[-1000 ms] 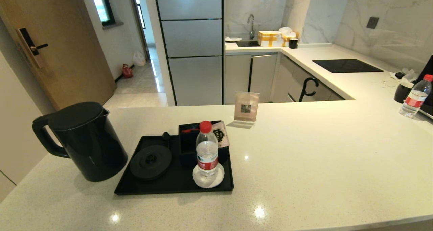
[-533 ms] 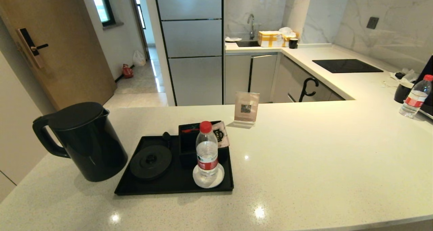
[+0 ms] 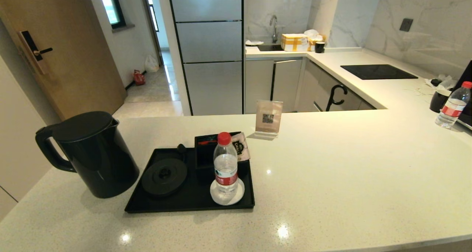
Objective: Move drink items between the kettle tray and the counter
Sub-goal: Pick up the bottled water
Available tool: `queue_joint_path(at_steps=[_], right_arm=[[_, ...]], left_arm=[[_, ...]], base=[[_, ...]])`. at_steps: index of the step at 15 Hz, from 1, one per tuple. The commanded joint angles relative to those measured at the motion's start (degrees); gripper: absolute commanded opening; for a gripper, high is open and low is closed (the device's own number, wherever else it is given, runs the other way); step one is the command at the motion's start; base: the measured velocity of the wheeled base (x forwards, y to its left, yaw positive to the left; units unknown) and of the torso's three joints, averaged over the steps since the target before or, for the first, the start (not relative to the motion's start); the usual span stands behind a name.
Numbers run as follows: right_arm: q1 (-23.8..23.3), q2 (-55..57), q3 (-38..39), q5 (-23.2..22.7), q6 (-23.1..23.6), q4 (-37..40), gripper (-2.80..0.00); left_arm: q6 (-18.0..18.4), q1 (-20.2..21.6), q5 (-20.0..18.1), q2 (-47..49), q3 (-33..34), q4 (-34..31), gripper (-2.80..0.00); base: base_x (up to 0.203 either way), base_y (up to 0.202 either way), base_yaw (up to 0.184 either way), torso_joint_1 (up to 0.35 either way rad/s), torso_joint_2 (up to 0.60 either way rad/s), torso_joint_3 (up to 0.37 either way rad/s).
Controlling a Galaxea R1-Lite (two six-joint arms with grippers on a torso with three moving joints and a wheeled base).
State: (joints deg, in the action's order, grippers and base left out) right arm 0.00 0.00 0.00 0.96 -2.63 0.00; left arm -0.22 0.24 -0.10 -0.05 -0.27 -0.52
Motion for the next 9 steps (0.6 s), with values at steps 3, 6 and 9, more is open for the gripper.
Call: queue_joint_path(at_steps=[3, 6, 9], right_arm=[[0.0, 0.1, 0.1, 0.0, 0.0, 0.0, -2.80], [0.0, 0.1, 0.1, 0.0, 0.3, 0.1, -2.80], [0.0, 0.1, 0.0, -0.3, 0.5, 0.1, -2.80]], left_arm=[[0.0, 0.0, 0.0, 0.0, 0.0, 0.0, -2.80], [0.0, 0.0, 0.0, 0.0, 0.0, 0.0, -2.80], [0.0, 0.0, 0.0, 0.0, 0.0, 0.0, -2.80]], base=[[0.000, 0.000, 0.000, 0.000, 0.00, 0.000], [0.000, 0.000, 0.000, 0.000, 0.00, 0.000], [0.000, 0.000, 0.000, 0.000, 0.00, 0.000]])
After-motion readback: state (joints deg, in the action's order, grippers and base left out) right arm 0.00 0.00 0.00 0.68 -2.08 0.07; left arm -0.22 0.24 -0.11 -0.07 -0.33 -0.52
